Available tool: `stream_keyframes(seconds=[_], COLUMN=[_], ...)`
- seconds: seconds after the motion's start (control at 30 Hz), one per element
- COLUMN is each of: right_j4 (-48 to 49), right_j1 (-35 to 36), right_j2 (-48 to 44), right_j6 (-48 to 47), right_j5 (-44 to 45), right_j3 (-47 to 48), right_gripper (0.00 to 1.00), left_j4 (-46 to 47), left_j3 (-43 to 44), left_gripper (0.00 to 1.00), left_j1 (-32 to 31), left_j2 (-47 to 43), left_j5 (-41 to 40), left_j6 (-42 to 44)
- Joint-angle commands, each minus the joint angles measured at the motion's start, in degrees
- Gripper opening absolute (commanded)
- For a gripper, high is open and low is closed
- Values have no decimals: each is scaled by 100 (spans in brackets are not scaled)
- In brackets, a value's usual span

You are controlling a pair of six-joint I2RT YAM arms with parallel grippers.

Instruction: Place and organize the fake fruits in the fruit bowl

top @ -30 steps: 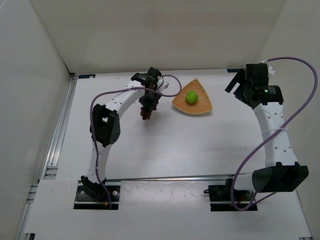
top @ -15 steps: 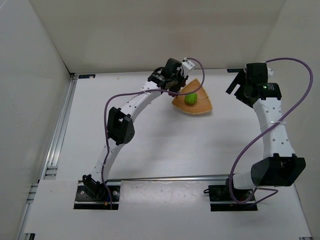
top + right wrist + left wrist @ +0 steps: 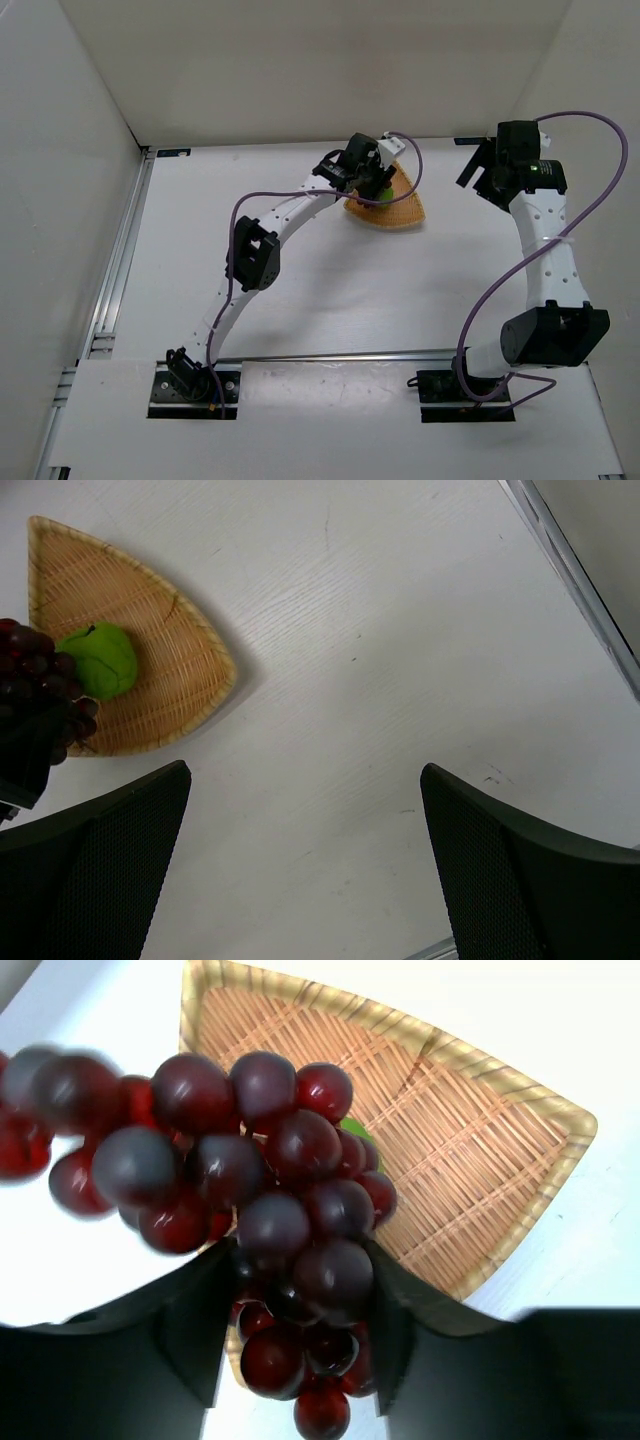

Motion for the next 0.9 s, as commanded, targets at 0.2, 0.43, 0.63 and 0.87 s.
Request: stream_keyframes(seconds=[0.2,0.43,0.63,0.87], right_j4=[-153,-205,-205,-205], right_j1=[-21,-21,-21,-21], right_j2=[-15,-67,-234,-340], right_j6=[-222,-222,-274,-222], right_j5=[133,133,81,-95], right_j3=[315,315,201,78], right_gripper=[100,100,100,100], left_j4=[302,302,302,302], left_j3=[-307,-307,-429,-377], left_gripper=[82,100,100,100], left_j1=[-86,-271,-376,-560], left_j2=[-236,-482,-719,-1158], left_j5=[489,418,226,-354], left_j6=[-286,-172,-49,30])
